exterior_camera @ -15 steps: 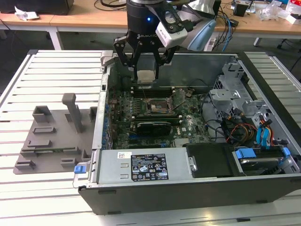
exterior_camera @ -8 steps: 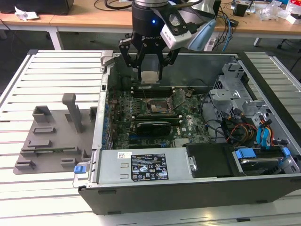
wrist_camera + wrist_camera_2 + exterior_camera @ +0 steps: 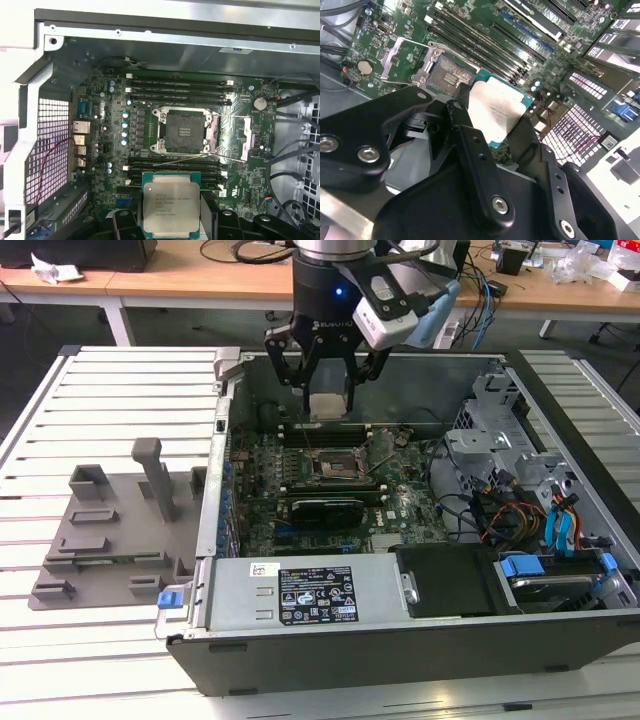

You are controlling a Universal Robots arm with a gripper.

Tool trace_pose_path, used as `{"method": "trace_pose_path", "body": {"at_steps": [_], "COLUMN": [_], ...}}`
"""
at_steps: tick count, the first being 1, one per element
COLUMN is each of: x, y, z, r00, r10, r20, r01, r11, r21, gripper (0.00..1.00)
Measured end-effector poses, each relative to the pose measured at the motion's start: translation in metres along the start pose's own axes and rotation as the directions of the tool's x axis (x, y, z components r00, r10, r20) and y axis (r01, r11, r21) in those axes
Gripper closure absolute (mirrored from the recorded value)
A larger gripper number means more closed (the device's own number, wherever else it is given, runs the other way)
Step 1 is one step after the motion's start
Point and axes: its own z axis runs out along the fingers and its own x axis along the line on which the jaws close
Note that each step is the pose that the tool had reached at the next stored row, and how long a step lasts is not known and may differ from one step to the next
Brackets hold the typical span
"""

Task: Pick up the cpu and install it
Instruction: 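Pick up the cpu and move it towards the insertion slot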

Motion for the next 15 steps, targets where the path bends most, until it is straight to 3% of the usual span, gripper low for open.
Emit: {"method": "trace_pose_path", "body": {"at_steps": [6, 15], "x": [-0.0031, -0.0060], "y": [0.0010, 0.0029], "z": [0.0037, 0.0143], "r00": [1.0000, 1.0000], "r10": [0.000, 0.000], "r20": [-0.0001, -0.0002], "r01": [0.000, 0.000], "r11": [1.0000, 1.0000], "r21": [0.0010, 0.0027], "gripper": [0.45, 0.45]}}
